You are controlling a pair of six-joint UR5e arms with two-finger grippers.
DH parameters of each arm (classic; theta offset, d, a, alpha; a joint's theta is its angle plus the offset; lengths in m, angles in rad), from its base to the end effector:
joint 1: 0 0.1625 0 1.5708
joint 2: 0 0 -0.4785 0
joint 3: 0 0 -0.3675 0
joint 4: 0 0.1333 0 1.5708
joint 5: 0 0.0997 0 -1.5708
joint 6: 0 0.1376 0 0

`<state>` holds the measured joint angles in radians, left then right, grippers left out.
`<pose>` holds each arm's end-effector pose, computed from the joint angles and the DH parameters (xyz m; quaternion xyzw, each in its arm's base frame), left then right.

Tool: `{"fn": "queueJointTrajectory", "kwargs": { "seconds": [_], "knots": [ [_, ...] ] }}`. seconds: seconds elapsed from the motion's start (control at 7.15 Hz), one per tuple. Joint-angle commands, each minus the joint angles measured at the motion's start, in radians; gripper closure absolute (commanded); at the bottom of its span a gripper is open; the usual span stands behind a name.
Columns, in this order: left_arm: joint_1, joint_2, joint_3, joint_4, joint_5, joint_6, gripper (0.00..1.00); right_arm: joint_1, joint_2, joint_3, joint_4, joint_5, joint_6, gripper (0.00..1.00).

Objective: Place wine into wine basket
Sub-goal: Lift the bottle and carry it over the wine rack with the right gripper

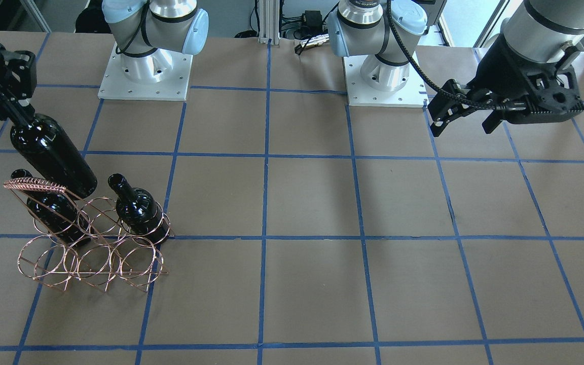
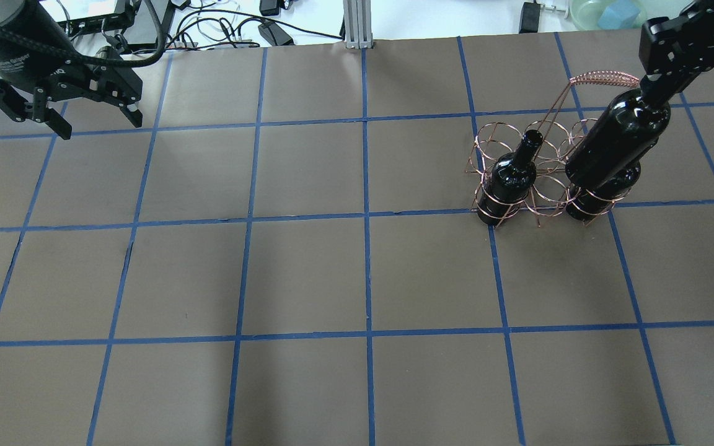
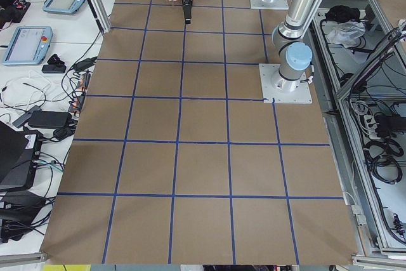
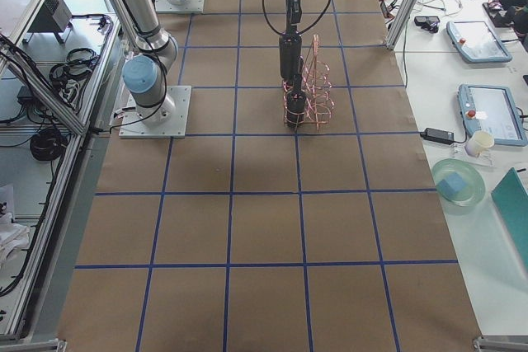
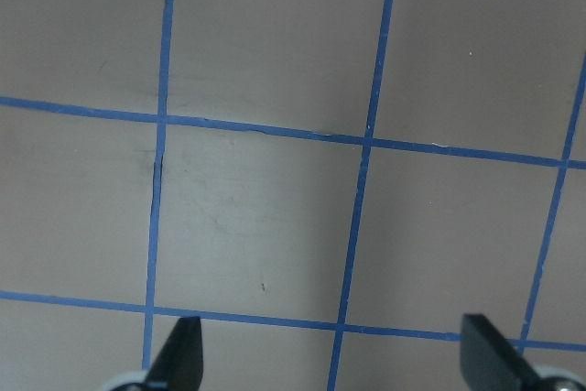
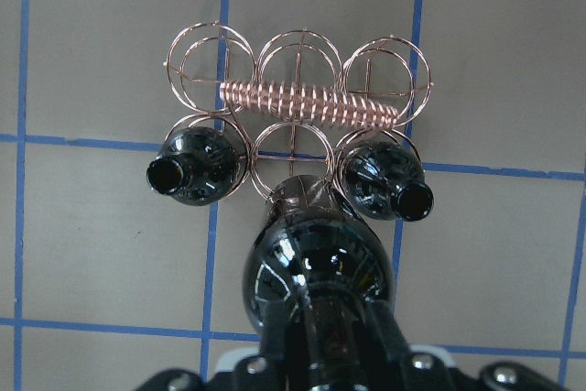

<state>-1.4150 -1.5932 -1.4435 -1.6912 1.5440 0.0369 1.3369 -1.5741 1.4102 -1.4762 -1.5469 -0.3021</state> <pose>-0.0618 -0.4893 0.5403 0.0595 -0.9981 -0.0064 0.0141 0.0239 -0.4888 0.5706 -0.0345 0.9987 -0.0366 0.0023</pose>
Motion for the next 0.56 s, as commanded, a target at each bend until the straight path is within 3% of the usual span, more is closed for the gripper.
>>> {"fn": "queueJointTrajectory", "kwargs": {
  "seconds": [0.0,0.42],
  "knots": [
    [-0.039,-0.001,0.0,0.004,0.008,0.004,0.0,0.005,0.044,0.003,-0.01,0.01,0.017,1.0],
    [-0.068,0.009,-0.001,0.024,0.005,0.004,0.0,0.028,0.084,0.015,-0.067,-0.005,0.053,1.0]
  ]
}}
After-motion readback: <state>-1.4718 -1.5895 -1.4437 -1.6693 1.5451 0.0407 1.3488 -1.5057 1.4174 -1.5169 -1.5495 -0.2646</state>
